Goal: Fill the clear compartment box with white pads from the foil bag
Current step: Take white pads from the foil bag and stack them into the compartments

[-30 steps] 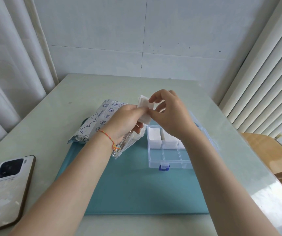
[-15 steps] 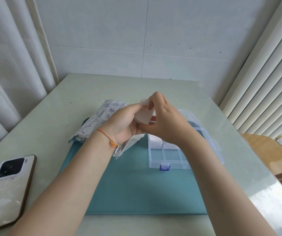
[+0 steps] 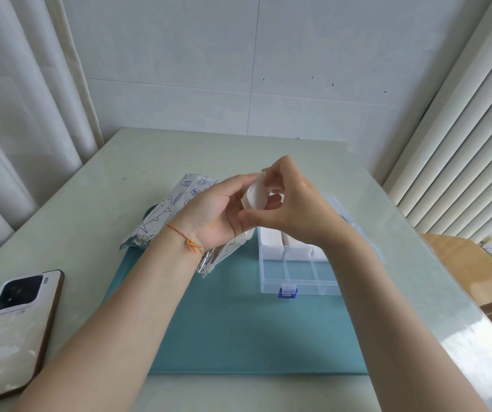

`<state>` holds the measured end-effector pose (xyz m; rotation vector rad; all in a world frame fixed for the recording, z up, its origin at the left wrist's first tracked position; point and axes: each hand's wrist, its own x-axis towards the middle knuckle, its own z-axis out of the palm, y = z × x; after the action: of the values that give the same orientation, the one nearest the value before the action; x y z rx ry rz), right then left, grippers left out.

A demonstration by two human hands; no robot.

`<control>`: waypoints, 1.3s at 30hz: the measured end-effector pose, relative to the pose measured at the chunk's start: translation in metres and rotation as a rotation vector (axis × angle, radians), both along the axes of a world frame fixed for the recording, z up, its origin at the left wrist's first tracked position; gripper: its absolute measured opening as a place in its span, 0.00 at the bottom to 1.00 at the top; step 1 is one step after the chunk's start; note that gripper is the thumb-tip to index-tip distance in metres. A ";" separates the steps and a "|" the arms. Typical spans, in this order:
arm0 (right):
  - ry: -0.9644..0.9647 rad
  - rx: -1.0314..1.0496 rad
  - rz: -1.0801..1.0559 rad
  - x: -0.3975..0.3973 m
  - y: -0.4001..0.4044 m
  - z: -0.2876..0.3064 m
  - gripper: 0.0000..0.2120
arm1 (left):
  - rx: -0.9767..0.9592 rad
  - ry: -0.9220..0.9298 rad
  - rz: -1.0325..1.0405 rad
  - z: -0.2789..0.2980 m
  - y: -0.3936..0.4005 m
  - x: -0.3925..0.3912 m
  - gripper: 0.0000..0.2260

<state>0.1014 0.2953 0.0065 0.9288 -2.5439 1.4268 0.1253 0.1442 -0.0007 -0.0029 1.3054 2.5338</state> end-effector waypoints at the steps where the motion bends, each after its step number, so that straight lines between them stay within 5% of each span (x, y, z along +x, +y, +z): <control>1: 0.005 -0.014 0.005 0.000 -0.001 -0.001 0.30 | -0.001 0.001 -0.010 0.000 0.000 0.000 0.11; 6: -0.007 -0.004 0.009 0.000 -0.001 0.002 0.45 | -0.029 -0.014 -0.004 0.001 0.002 0.002 0.17; 12: 0.012 0.144 0.024 0.005 -0.005 0.001 0.52 | -0.046 -0.092 -0.013 0.001 0.005 0.001 0.16; 24: 0.105 0.311 0.071 0.012 -0.010 0.003 0.48 | -0.210 -0.028 0.007 -0.003 0.012 0.002 0.17; 31: 0.033 0.055 0.028 0.003 -0.001 0.003 0.43 | -0.081 -0.031 -0.050 0.003 0.010 0.005 0.16; 39: -0.038 0.058 0.065 0.002 -0.001 0.003 0.49 | -0.095 0.025 -0.060 0.005 0.013 0.008 0.09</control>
<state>0.1033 0.2939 0.0092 1.0116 -2.6188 1.4071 0.1330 0.1574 0.0045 0.0478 1.4131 2.4272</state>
